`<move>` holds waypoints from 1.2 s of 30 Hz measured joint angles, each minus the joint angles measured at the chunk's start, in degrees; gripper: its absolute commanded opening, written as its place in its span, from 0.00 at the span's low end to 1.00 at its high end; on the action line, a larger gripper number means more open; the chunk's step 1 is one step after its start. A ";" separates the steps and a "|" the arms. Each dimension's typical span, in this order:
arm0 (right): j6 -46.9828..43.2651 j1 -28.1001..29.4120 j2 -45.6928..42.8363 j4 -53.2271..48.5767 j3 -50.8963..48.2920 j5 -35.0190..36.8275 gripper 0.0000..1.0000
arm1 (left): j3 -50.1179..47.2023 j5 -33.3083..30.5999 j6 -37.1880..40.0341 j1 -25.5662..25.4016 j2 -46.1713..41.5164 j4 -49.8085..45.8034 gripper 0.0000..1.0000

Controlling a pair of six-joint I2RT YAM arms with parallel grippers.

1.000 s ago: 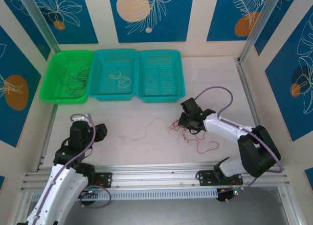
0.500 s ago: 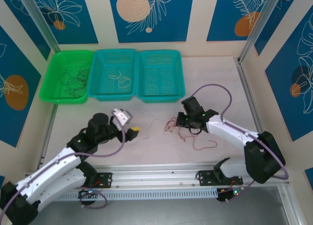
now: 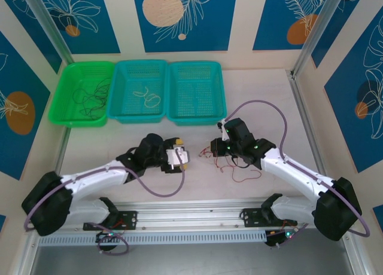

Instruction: Untangle the cables

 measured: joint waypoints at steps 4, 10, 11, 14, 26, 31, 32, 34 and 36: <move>-0.35 0.52 -0.92 0.39 0.00 -0.50 0.00 | 3.45 -0.07 2.75 -0.61 9.49 5.97 0.83; -0.55 0.68 -1.36 0.15 0.00 -0.66 0.00 | 9.97 0.13 5.62 -0.70 21.68 10.88 0.66; -0.52 0.68 -1.57 0.00 0.00 -0.66 0.00 | 10.93 0.11 6.10 -0.70 23.37 11.41 0.55; -0.50 0.68 -2.71 -0.31 -0.02 -0.59 0.00 | 12.28 -0.02 6.69 -0.72 26.97 12.50 0.15; 6.51 2.21 -3.39 3.96 -6.97 1.77 0.57 | 8.87 1.73 3.34 -0.72 17.42 11.93 0.00; 9.86 5.68 4.44 11.02 -7.06 1.25 0.62 | 8.26 2.93 -1.03 -0.72 11.06 11.98 0.00; 10.43 6.21 6.80 12.33 -6.84 1.09 0.57 | 8.26 2.93 -2.29 -0.72 10.45 11.91 0.00; 11.54 6.91 11.45 13.49 -6.10 1.20 0.36 | 8.26 2.93 -4.94 -0.72 9.60 11.67 0.00; 13.51 6.99 15.28 13.44 -5.33 2.38 0.14 | 8.11 2.91 -7.80 -0.72 8.52 11.34 0.00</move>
